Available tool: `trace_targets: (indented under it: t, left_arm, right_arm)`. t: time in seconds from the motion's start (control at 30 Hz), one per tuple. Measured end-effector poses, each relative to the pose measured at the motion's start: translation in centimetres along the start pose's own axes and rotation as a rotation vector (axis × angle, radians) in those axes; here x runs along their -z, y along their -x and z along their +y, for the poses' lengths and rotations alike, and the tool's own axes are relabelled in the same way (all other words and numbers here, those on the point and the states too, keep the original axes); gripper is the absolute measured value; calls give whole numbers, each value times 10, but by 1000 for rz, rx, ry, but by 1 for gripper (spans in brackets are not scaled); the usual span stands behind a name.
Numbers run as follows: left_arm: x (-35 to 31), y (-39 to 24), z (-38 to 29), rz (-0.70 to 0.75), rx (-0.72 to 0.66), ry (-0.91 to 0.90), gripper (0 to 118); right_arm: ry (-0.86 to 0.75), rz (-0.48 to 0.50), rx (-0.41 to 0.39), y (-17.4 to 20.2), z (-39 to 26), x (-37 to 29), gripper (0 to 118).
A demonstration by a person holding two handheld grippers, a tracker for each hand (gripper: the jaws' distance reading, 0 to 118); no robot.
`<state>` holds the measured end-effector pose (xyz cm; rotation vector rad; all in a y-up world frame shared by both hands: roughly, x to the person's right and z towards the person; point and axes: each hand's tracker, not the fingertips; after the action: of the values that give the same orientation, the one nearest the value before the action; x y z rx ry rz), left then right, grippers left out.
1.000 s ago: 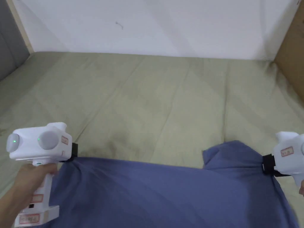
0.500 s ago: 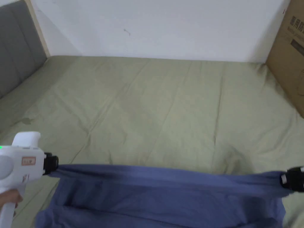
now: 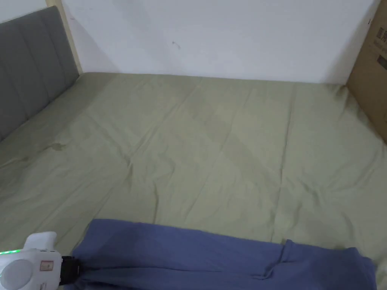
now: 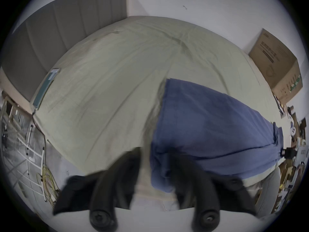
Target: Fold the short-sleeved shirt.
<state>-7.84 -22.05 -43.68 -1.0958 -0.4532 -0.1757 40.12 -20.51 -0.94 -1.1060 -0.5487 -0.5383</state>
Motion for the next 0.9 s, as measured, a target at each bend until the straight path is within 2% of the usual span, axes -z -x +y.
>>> trace_targets:
  t: [0.03,0.1,0.23,0.27,0.33,0.37,0.4,0.43,0.47,0.5,0.53,0.57,0.63,0.73,0.8,0.83,0.9]
  left_arm:
    - [-3,4,2,-10,2,2,82]
    - [-19,6,3,-65,-13,-38,84]
    - [-58,5,1,-97,-31,-130,84]
    - [-64,6,-1,-112,-49,-157,84]
    - [-72,10,-7,-189,-99,-184,83]
    - [-75,13,-10,-245,-124,-184,80]
    - [-75,18,-13,-316,-141,-163,71]
    - [-75,22,-18,-364,-187,-171,52]
    - [-75,21,-22,-385,-219,-172,16]
    - [-72,23,-26,-373,-256,-175,0]
    - [-71,28,-30,-336,-277,-190,0]
    - [-69,32,-31,-340,-265,-180,0]
    - [-72,40,-37,-349,-322,-196,0]
    - [-72,62,-43,-458,-442,-210,0]
    - [-69,69,-43,-483,-454,-205,0]
    - [-66,71,-43,-475,-451,-207,7]
    - [-53,75,-41,-474,-508,-213,63]
  right_arm:
    - [0,-10,-18,4,1,-4,94]
    - [-55,-57,-85,12,1,-22,88]
    - [-161,-66,-144,40,3,-53,86]
    - [-191,-49,-160,49,3,-57,81]
    - [-278,-1,-168,74,2,-63,56]
    - [-321,14,-150,84,3,-63,31]
    - [-351,25,-142,96,2,-61,15]
    - [-393,42,-136,110,2,-59,4]
    - [-412,72,-135,120,3,-55,1]
    - [-407,84,-131,132,5,-48,0]
    - [-404,90,-121,144,6,-43,0]
    - [-390,135,-129,156,8,-38,0]
    - [-374,158,-152,174,12,-28,0]
    - [-346,187,-242,206,12,-16,0]
    - [-310,214,-305,219,12,-9,0]
    - [-302,212,-328,225,12,-6,0]
    - [-287,209,-364,233,11,0,0]
